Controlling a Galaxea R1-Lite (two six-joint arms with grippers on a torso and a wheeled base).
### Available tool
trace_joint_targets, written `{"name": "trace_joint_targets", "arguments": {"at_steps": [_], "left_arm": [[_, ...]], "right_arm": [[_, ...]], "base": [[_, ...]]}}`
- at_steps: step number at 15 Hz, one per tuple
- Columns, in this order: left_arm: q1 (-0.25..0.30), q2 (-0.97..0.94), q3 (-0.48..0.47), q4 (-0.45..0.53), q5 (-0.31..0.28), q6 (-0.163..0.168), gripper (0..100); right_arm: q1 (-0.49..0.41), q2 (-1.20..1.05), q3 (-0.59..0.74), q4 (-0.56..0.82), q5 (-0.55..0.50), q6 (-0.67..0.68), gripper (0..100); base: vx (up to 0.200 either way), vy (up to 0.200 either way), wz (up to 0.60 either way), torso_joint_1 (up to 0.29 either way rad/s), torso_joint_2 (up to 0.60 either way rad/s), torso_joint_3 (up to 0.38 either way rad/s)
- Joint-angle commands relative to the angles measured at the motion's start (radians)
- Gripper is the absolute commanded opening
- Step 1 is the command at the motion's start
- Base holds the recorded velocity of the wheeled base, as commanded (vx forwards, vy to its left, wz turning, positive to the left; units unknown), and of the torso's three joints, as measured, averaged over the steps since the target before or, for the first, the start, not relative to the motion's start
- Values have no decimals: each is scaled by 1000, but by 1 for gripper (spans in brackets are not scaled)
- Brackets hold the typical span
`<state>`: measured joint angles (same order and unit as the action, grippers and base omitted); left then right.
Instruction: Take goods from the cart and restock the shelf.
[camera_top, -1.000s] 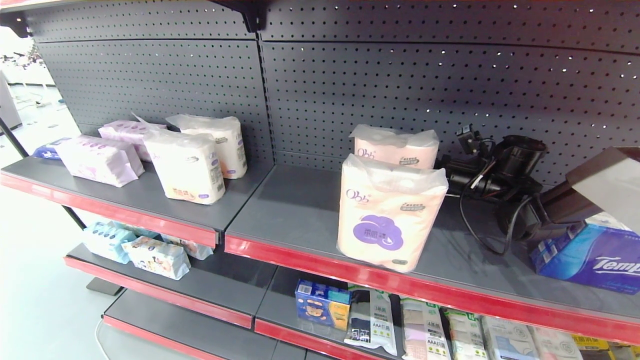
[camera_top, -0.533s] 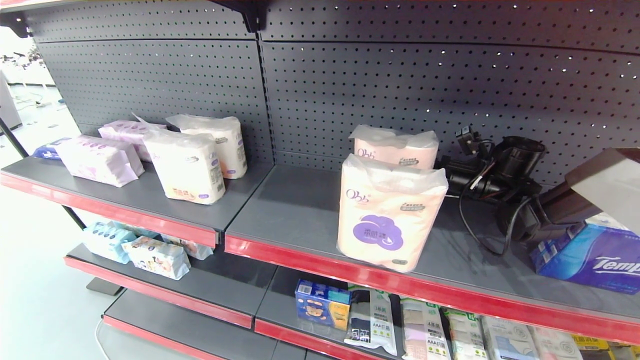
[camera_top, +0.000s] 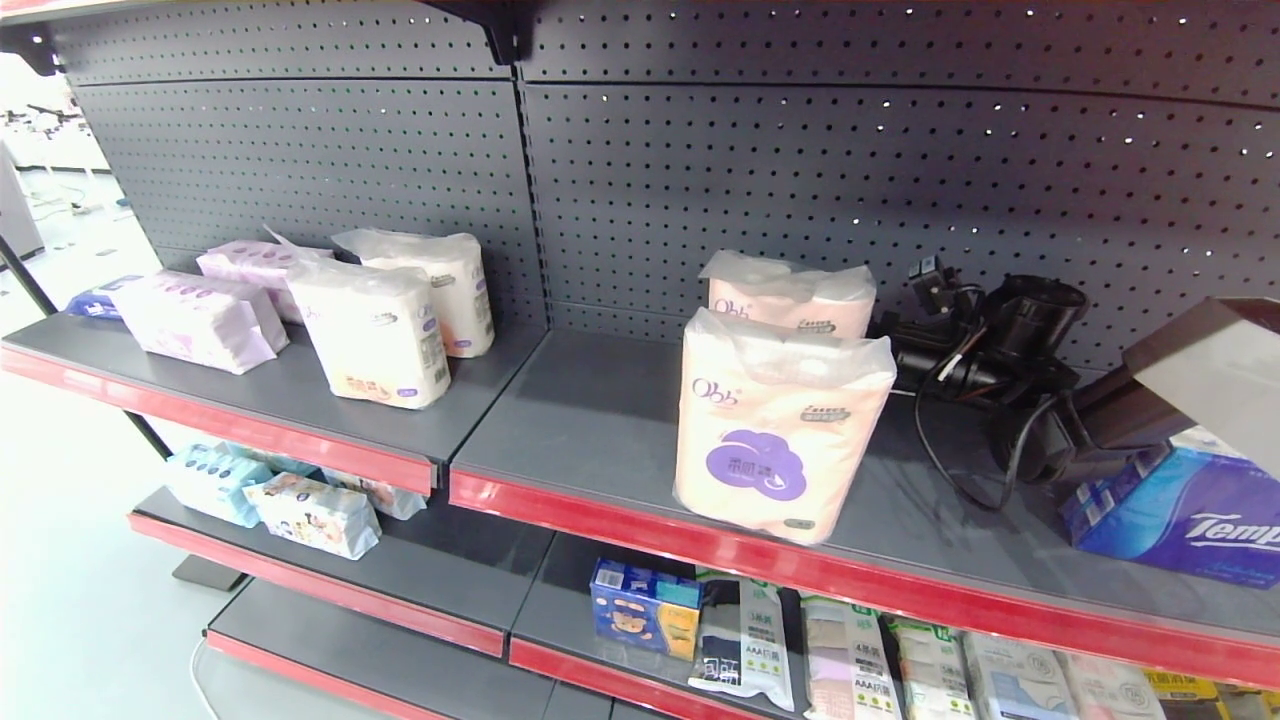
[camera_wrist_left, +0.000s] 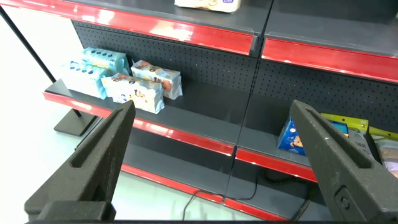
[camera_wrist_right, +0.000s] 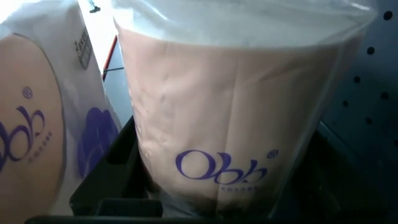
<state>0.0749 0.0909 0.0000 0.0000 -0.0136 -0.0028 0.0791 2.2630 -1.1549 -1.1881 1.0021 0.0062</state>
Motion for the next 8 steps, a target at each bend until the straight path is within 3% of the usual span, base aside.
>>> {"name": "trace_joint_targets", "arguments": {"at_steps": [1, 8], "left_arm": [[0, 0, 0, 0, 0, 0, 100], [0, 0, 0, 0, 0, 0, 100]], "right_arm": [[1, 6, -2, 1, 1, -5, 0], [1, 13, -28, 1, 4, -35, 0]], "base": [[0, 0, 0, 0, 0, 0], [0, 0, 0, 0, 0, 0]]}}
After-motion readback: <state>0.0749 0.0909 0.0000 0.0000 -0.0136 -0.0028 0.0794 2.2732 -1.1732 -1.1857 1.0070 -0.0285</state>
